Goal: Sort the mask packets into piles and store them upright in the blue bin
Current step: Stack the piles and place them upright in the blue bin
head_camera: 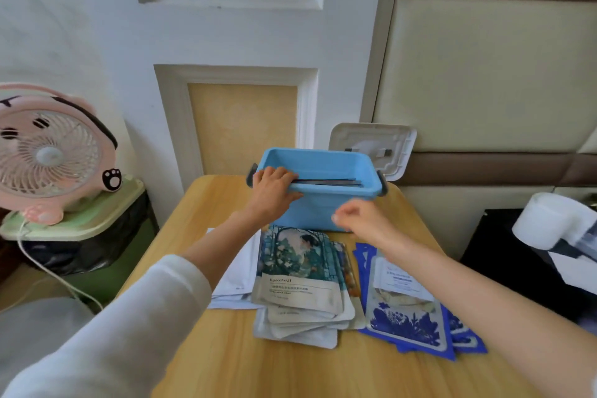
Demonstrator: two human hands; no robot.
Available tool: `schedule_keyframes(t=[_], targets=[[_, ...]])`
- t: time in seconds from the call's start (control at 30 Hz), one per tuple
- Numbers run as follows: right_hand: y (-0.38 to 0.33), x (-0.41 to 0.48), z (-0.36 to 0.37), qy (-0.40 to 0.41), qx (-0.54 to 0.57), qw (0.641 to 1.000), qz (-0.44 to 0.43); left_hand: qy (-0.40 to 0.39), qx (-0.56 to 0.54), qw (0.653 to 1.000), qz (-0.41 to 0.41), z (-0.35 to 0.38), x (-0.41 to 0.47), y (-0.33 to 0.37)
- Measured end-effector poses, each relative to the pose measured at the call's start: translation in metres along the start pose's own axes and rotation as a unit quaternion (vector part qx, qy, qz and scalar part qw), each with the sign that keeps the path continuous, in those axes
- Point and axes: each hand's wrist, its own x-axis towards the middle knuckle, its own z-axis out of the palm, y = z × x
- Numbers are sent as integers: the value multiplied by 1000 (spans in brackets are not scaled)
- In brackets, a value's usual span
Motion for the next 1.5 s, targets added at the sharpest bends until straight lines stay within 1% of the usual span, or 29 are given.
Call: schedule_keyframes(t=[0.03,0.07,0.1,0.13,0.17,0.23,0.3,0.33,0.43,0.5,0.57,0.67,0.8,0.9,0.93,1.0,1.03,1.1,1.17,1.2,1.23,1.27,1.3,1.33,1.37,1.4,1.43,1.47,1.5], targets=[[7,-5,-1,-71,51,991,100,19,-6,1000,-4,-2,-6,2],[14,-8,-1,-112,111,973,169,41,-24,999,-16,-4,-15,6],[20,-10,0,-124,165,956,210,50,-50,997,-43,-7,-28,10],[24,-11,1,-121,202,944,232,35,-80,993,-84,-9,-43,14],[25,-12,1,-112,231,934,250,-4,-106,986,-126,-12,-58,19],[25,-8,4,-99,262,917,285,-125,-136,963,-196,-14,-87,24],[22,-4,8,-105,262,906,315,-228,-124,937,-234,-11,-108,24],[19,-4,11,-112,257,903,326,-258,-117,929,-239,-9,-113,22],[15,-7,22,-149,281,883,345,-296,-164,908,-249,-8,-117,15],[12,-12,31,-169,294,879,335,-305,-207,895,-251,-11,-117,13],[11,-18,41,-168,279,891,316,-312,-252,880,-254,-15,-117,12],[11,-18,56,-159,266,906,289,-316,-355,838,-269,-15,-122,5],[-4,-31,64,-158,297,900,276,-300,-411,822,-256,-12,-127,-1],[3,-34,60,-137,304,900,279,-297,-469,794,-249,-17,-124,0],[6,-32,56,-135,303,902,278,-292,-480,790,-245,-21,-123,1],[8,-33,39,-150,285,907,272,-254,-478,805,-243,-26,-120,2],[10,-32,26,-159,282,910,260,-213,-477,818,-242,-30,-117,5],[15,-31,-4,-178,287,913,230,-79,-475,846,-229,-38,-107,9],[15,-29,-38,-202,296,914,192,78,-413,889,-182,-45,-87,10],[12,-28,-56,-224,303,909,175,129,-366,910,-144,-48,-75,11],[6,-26,-72,-239,312,907,154,150,-306,935,-99,-49,-60,11],[-4,-25,-87,-243,319,907,129,132,-237,961,-51,-49,-45,13],[-14,-21,-100,-232,323,912,99,80,-163,983,-12,-45,-30,16],[-28,-18,-112,-214,322,920,66,13,-82,996,16,-40,-16,19],[-42,-11,-121,-175,315,932,27,-42,-5,998,36,-34,-5,23],[-57,-4,-127,-114,293,949,-25,-82,47,994,50,-27,3,26],[-72,6,-132,-40,243,965,-85,-103,71,990,57,-20,9,28],[-87,15,-134,26,172,975,-141,-103,74,990,61,-14,13,29],[-103,25,-134,66,94,975,-188,-91,70,992,56,-8,15,29]])
